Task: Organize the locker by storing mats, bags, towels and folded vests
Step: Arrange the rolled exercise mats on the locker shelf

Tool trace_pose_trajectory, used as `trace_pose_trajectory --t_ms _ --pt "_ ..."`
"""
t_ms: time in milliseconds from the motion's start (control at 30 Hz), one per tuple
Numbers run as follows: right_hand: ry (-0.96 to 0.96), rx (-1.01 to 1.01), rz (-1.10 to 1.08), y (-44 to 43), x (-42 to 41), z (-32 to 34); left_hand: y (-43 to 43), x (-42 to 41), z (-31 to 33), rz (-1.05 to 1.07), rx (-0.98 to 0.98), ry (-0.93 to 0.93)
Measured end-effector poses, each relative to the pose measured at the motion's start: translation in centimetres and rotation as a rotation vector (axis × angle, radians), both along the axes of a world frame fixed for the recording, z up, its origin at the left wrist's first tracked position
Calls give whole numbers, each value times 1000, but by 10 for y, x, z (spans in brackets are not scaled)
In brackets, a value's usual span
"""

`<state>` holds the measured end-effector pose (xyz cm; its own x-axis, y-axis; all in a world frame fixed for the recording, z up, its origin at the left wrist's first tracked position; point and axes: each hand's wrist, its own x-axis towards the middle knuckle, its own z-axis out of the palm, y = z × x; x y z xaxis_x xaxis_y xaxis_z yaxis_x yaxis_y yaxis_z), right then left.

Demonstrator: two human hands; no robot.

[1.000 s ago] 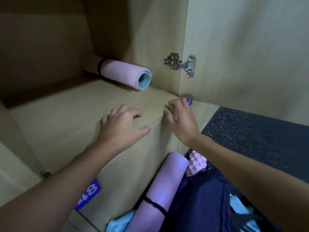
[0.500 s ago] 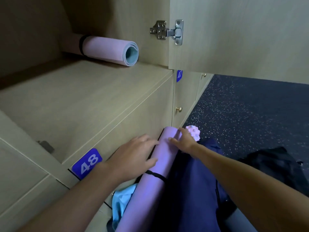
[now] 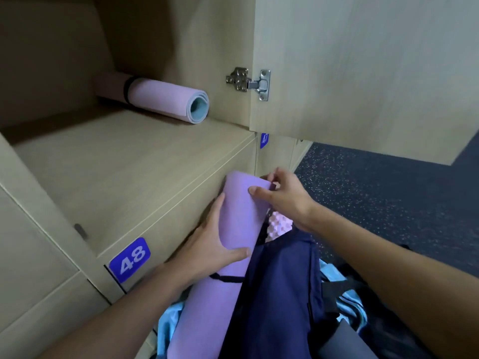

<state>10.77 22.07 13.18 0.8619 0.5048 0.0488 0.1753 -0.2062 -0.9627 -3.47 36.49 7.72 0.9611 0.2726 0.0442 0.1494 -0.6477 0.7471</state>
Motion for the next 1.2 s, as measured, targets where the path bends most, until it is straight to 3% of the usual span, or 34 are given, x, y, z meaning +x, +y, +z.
trace_pose_trajectory --t_ms 167,400,500,700,900,967,1100,1200 --pt "-216 135 15 -30 -29 81 -30 9 49 34 -254 -346" --pt "-132 0 293 -80 -74 91 -41 7 142 155 -493 -647" --pt "-132 -45 357 -79 -85 92 -36 3 162 244 -592 -643" --pt "-231 51 227 -52 -79 109 -43 -8 149 187 -702 -484" --pt "-260 -91 387 -53 -73 100 -13 -2 159 384 -791 -625" --pt "-263 -135 397 -51 -73 97 -3 0 157 404 -782 -617" --pt "-261 21 301 -26 -68 97 -3 4 143 322 -632 -558" --pt "-262 49 302 -10 -57 95 -1 10 137 394 -653 -571"
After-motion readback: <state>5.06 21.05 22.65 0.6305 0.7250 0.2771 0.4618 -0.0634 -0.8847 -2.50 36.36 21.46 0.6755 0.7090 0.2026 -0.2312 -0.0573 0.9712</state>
